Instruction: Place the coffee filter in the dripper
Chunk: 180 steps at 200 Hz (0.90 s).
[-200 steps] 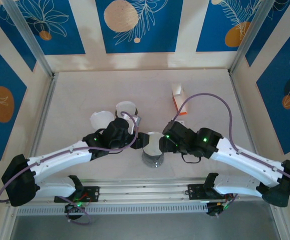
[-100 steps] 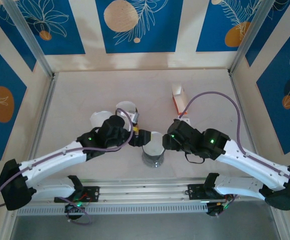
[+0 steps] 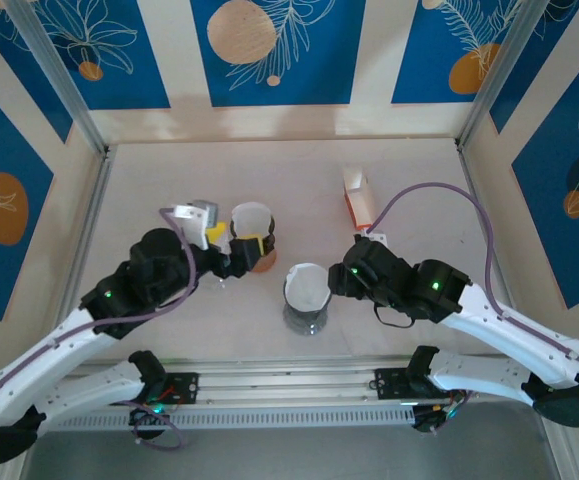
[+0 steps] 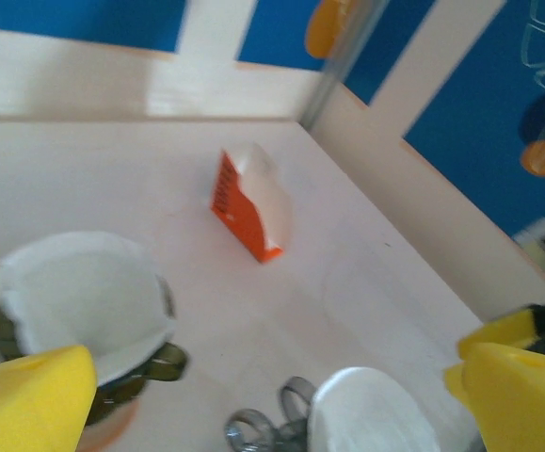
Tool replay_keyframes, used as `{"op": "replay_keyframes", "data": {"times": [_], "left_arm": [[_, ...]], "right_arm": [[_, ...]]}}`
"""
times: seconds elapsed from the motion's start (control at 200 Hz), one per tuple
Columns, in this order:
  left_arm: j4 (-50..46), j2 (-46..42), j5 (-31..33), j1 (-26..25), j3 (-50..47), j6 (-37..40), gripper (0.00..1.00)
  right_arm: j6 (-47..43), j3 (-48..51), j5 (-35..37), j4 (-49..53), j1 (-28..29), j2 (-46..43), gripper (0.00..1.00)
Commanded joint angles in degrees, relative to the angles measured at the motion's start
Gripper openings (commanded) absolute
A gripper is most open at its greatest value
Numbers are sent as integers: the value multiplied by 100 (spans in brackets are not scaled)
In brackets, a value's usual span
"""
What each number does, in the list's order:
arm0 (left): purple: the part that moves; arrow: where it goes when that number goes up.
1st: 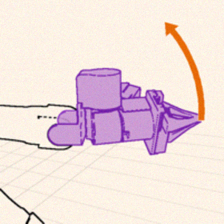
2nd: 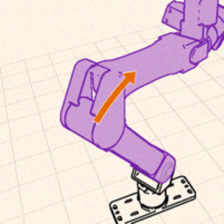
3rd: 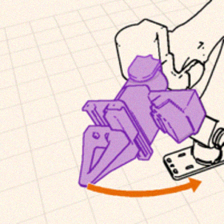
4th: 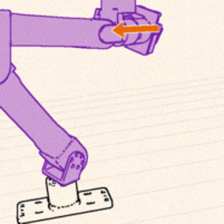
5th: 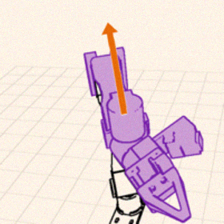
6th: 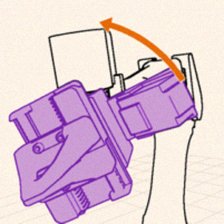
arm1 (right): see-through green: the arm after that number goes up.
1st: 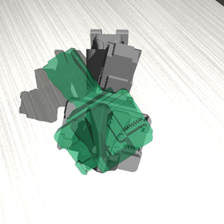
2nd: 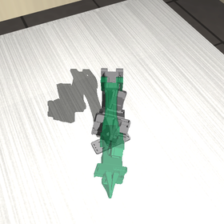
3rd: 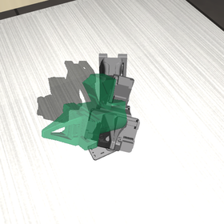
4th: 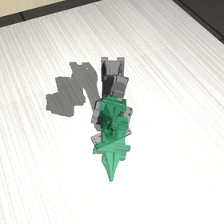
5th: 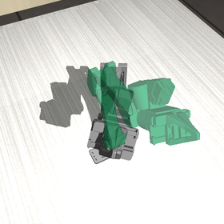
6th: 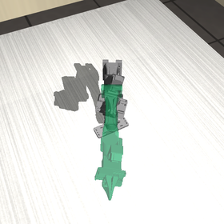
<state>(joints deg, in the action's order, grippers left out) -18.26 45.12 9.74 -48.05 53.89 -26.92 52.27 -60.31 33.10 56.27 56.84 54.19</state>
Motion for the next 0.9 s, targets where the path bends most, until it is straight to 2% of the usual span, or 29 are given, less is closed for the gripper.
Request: {"op": "replay_keyframes", "data": {"times": [0.0, 0.06, 0.14, 0.225, 0.28, 0.44, 0.65, 0.765, 0.895], "left_arm": [[-628, -294, 675, 270, 147, 193, 100], [-725, -485, 745, 397, 83, 186, 100], [-1107, -638, 1190, 537, 92, 173, 100], [-1472, -692, 1383, 919, 32, 124, 93], [-1472, -747, 1130, 1331, -167, -38, 89], [-1171, -677, -131, 2728, -612, -557, 81], [-335, -390, -892, 4263, -1262, -1337, 73], [216, -339, -1083, 4862, -1714, -1849, 71], [857, -85, -1142, 5090, -2147, -2238, 66]], "right_arm": [[289, 41, 298, 278, -57, -41, 66], [368, 82, 274, 468, -83, -61, 65], [509, 248, 194, 655, -98, -118, 64], [641, 467, 69, 710, -103, -246, 64], [699, 607, -10, 663, -112, -350, 64], [715, 819, -161, 441, -138, -561, 63], [619, 809, -208, 319, -129, -577, 63], [564, 802, -208, 262, -121, -616, 63], [515, 809, -196, 257, -120, -659, 63]]}}
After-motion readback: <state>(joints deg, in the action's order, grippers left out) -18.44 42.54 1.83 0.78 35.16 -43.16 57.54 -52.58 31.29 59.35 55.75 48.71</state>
